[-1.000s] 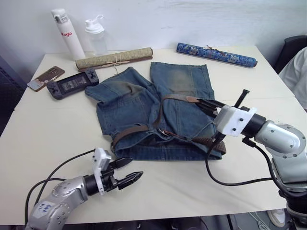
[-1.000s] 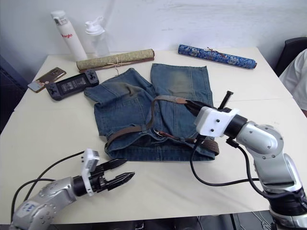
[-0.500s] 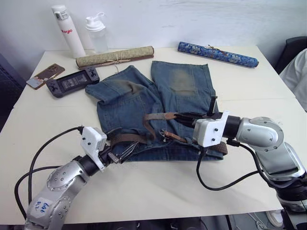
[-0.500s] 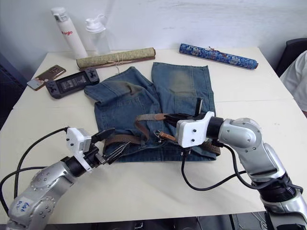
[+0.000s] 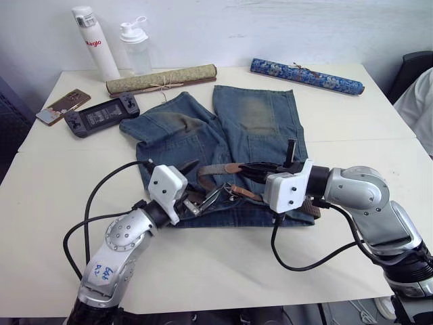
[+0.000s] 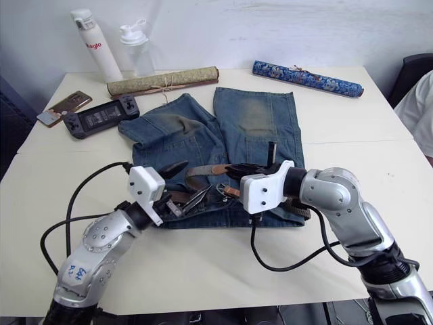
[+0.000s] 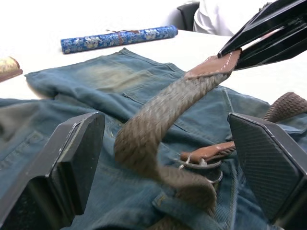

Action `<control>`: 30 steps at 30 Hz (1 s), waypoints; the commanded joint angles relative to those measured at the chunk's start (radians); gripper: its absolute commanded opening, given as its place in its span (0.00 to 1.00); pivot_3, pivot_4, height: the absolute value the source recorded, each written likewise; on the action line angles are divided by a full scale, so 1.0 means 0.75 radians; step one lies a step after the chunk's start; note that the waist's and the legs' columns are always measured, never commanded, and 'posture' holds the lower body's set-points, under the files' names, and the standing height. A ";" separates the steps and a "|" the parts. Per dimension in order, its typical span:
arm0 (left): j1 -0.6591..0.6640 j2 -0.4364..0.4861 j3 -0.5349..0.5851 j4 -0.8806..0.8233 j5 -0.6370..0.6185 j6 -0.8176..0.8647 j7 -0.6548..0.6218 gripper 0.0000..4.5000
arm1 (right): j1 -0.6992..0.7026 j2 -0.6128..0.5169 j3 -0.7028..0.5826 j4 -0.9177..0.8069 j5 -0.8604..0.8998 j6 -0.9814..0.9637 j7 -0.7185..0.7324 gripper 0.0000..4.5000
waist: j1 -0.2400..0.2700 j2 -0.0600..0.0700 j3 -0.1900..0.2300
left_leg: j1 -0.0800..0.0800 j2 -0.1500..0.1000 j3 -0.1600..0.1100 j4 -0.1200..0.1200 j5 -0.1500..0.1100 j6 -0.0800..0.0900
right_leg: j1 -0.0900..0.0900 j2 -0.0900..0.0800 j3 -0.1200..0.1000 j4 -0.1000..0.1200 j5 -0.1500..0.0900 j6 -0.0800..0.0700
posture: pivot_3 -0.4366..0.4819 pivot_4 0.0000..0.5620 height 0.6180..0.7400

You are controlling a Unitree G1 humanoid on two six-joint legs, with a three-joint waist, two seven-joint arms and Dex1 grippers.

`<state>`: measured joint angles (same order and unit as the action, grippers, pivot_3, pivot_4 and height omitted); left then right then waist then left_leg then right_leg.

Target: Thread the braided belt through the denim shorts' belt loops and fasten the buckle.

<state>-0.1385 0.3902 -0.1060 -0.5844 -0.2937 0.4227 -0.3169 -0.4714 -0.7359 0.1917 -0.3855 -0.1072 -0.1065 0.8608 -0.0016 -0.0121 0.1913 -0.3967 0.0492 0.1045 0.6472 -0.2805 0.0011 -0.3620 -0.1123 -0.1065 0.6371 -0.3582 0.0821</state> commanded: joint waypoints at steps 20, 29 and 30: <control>-0.033 0.066 0.003 -0.149 0.145 0.171 -0.007 0.01 | 0.016 0.010 -0.032 -0.082 -0.019 0.025 -0.043 0.00 | 0.000 -0.001 0.000 | 0.000 0.000 0.000 0.000 0.001 0.000 | 0.000 0.000 0.000 0.000 0.000 0.000 | 0.48 0.27 0.82; -0.009 0.010 0.026 -0.138 0.119 0.180 0.015 0.01 | 0.033 0.071 -0.041 -0.129 0.010 0.168 -0.072 0.00 | 0.001 -0.001 0.000 | 0.000 0.000 0.000 0.001 0.001 0.000 | 0.000 0.000 0.000 0.001 0.000 0.000 | 0.48 0.27 0.82; -0.004 -0.002 0.032 -0.140 0.112 0.191 0.022 0.01 | 0.037 0.084 -0.048 -0.140 0.018 0.197 -0.081 0.00 | 0.001 -0.001 0.000 | 0.000 0.000 0.000 0.001 0.001 0.000 | 0.000 0.000 0.000 0.001 0.000 0.000 | 0.48 0.27 0.82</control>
<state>-0.1474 0.3981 -0.1013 -0.6539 -0.1933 0.5656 -0.3107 -0.4479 -0.6831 0.1905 -0.4509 -0.1119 -0.0011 0.8274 -0.0008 -0.0124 0.1915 -0.3968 0.0491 0.1042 0.6481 -0.2799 0.0010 -0.3619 -0.1125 -0.1063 0.6378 -0.3582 0.0821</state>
